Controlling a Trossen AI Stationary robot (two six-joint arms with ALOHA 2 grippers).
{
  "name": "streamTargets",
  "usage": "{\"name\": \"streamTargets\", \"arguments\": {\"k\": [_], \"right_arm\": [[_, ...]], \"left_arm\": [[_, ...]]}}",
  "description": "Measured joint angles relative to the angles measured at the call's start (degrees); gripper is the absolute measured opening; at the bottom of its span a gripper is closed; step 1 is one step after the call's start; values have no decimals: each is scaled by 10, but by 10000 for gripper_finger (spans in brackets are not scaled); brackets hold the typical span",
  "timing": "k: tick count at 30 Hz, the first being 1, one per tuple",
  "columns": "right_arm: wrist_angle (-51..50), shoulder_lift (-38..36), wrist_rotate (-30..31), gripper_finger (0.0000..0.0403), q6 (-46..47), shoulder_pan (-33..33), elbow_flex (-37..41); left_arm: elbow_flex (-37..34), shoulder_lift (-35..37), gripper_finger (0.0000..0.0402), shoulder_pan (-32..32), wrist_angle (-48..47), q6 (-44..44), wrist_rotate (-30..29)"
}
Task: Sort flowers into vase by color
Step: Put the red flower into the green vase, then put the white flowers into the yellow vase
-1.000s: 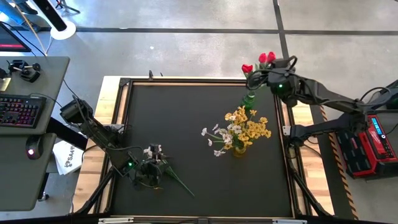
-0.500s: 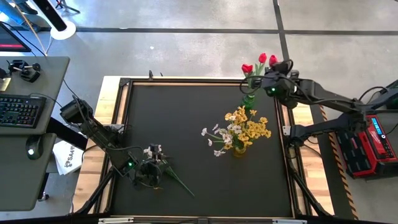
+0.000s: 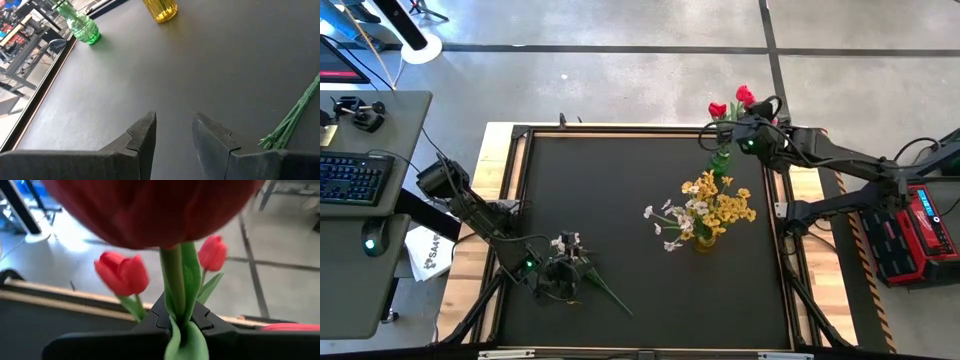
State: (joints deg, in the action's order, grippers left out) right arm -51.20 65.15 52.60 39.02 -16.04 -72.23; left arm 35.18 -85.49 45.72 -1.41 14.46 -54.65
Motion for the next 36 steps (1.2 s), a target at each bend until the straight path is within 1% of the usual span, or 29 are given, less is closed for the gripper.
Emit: {"name": "streamTargets", "arguments": {"k": [3, 9, 11, 14, 21, 24, 26, 30, 33, 36], "right_arm": [[-1, 14, -32, 0, -2, -12, 0], [-1, 49, -36, 2, 3, -21, 0], [0, 54, -36, 14, 0, -21, 0], [0, 54, -50, 54, 0, -21, 0], [0, 30, -85, 180, -18, -21, 0], [0, 16, -98, 218, -16, -21, 0], [0, 3, -107, 235, -15, -21, 0], [1, -19, -112, 244, -26, -3, 0], [12, -34, -111, 239, -37, 27, 0], [16, -43, -96, 229, -44, 62, 0]], "left_arm": [[0, 0, 115, 0, 1, 0, 0], [0, 0, 115, 0, 0, 4, 0], [0, 0, 115, 0, 0, 5, 0], [0, 0, 115, 0, 0, 5, 0], [0, 0, 115, 0, -3, 15, 0], [0, 0, 115, 0, -3, 15, 0], [0, 0, 115, 0, -3, 15, 0], [0, 0, 115, 0, -3, 15, 0], [0, 0, 115, -1, -2, 15, 0], [0, 0, 115, -5, -1, 15, 0]]}}
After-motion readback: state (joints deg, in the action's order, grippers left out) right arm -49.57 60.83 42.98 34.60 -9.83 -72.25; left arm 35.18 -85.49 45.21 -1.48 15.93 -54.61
